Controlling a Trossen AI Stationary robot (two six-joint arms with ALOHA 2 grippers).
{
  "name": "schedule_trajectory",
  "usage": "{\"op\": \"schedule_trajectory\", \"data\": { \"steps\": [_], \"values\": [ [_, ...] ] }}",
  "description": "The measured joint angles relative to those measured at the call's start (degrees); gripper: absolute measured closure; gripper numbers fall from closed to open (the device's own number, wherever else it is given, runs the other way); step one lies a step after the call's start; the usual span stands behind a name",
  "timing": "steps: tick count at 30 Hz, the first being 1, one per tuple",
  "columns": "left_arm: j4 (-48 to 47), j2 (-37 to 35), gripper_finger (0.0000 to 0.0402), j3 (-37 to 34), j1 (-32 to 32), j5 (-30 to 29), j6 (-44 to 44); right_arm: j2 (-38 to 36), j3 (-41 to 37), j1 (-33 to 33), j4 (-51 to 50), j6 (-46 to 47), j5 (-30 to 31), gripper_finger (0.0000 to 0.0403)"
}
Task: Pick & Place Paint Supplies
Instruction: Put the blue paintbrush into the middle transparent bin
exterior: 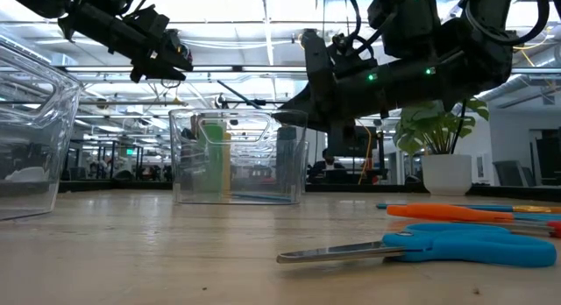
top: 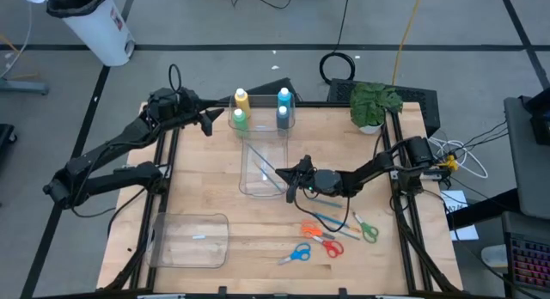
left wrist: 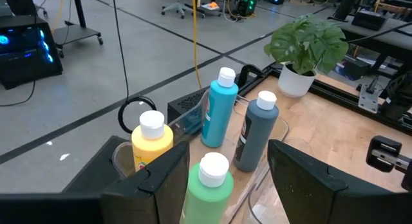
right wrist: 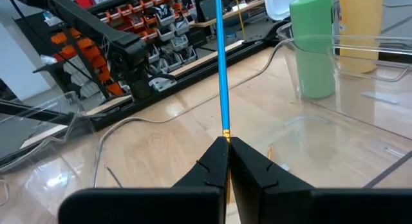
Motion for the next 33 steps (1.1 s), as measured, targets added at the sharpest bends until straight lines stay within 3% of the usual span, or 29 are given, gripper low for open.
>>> {"op": "schedule_trajectory", "data": {
  "steps": [14,21,27,33],
  "values": [
    [0.0,0.0,0.0188,0.0,0.0,0.0,0.0,0.0,0.0,0.0,0.0,-0.1,-0.1,0.0315],
    [0.0,0.0,0.0188,0.0,0.0,0.0,0.0,-1.5,0.0,0.2,0.7,-5.5,-3.2,0.0277],
    [0.0,0.0,0.0188,0.0,0.0,0.0,0.0,-8.7,0.0,1.5,-3.2,-15.0,-8.9,0.0259],
    [0.0,0.0,0.0188,0.0,0.0,0.0,0.0,-21.6,0.0,5.1,-20.7,-23.6,-9.1,0.0252]
  ]
}}
